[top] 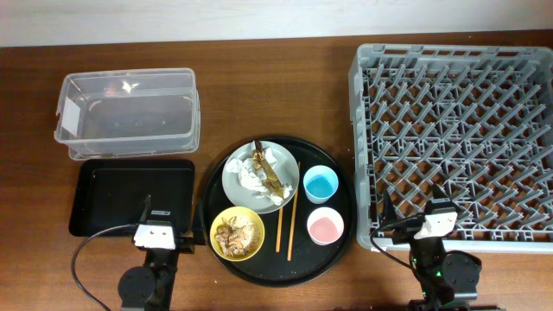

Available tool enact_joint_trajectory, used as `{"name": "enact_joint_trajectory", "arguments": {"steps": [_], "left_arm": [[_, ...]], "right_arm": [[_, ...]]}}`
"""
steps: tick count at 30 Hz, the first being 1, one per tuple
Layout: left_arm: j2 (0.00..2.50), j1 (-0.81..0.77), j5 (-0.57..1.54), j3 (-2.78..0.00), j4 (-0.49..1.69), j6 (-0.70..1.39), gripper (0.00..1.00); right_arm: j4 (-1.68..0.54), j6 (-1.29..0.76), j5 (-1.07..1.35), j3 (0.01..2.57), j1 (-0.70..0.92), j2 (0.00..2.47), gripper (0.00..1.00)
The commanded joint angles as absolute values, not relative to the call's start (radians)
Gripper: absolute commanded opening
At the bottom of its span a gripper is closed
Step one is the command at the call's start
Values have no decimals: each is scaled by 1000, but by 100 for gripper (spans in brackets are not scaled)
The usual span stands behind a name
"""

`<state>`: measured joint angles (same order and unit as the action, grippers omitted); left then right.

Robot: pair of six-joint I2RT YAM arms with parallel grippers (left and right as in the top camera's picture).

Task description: Sort waste into correct bins and load items into the dishwasher rack

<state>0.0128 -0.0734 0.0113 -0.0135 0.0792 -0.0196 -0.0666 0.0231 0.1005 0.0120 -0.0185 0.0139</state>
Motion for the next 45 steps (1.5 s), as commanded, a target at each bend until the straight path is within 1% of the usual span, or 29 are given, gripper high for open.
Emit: {"name": "enact_joint_trajectory", "arguments": {"steps": [1, 42, 45], "left_arm": [[10, -73, 19, -9, 82, -39, 99], [10, -73, 19, -9, 81, -39, 99], [10, -73, 38, -9, 52, -38, 99]], "right_arm": [[-71, 19, 93, 6, -14, 7, 99], [-70, 19, 93, 6, -14, 7, 98], [-70, -29, 96, 6, -14, 7, 98]]}}
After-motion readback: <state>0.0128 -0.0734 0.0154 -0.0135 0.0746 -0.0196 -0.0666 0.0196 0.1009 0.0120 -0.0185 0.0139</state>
